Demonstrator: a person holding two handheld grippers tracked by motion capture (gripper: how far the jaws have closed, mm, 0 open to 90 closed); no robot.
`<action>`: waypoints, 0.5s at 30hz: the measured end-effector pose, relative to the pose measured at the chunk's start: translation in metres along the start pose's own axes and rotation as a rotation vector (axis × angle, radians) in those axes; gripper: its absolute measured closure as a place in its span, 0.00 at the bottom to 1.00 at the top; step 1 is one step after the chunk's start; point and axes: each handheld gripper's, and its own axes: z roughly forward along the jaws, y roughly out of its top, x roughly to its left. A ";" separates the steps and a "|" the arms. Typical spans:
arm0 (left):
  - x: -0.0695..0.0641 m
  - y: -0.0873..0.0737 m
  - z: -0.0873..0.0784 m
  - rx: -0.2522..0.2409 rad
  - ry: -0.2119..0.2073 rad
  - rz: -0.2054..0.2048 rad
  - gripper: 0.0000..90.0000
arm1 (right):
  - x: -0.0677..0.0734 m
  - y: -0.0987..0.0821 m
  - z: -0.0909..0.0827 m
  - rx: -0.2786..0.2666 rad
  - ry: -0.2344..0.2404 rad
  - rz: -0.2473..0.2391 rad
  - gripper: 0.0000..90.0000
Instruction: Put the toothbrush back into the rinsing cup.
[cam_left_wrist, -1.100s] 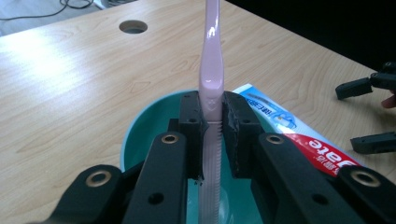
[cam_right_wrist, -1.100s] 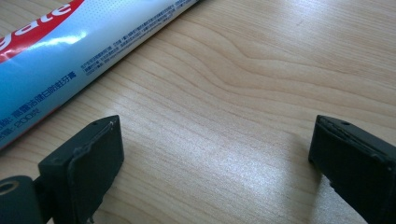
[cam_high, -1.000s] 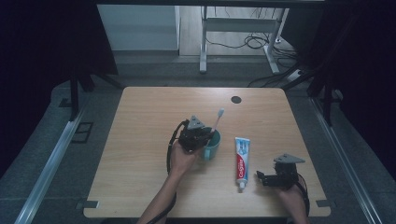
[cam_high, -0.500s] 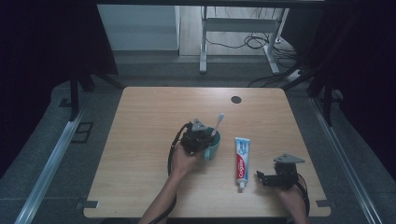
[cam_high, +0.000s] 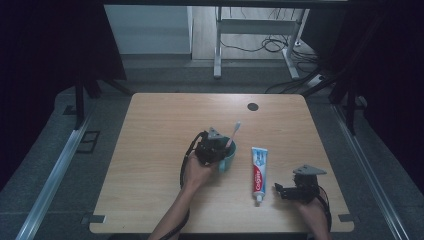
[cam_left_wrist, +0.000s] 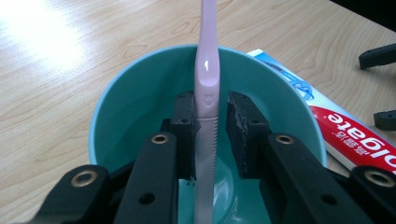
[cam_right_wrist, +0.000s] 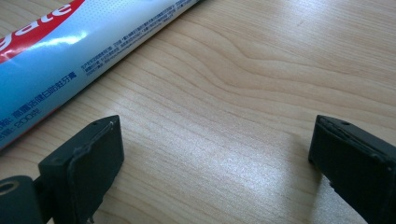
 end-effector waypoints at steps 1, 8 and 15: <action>0.000 0.000 0.000 0.000 0.000 0.005 0.80 | 0.000 0.000 0.000 0.000 0.000 0.000 0.03; -0.003 0.003 -0.003 -0.009 0.010 0.017 0.75 | 0.000 0.000 0.000 -0.001 0.000 -0.002 0.03; -0.006 0.008 -0.010 -0.022 0.034 0.038 0.67 | 0.000 0.000 0.000 -0.001 0.000 -0.003 0.03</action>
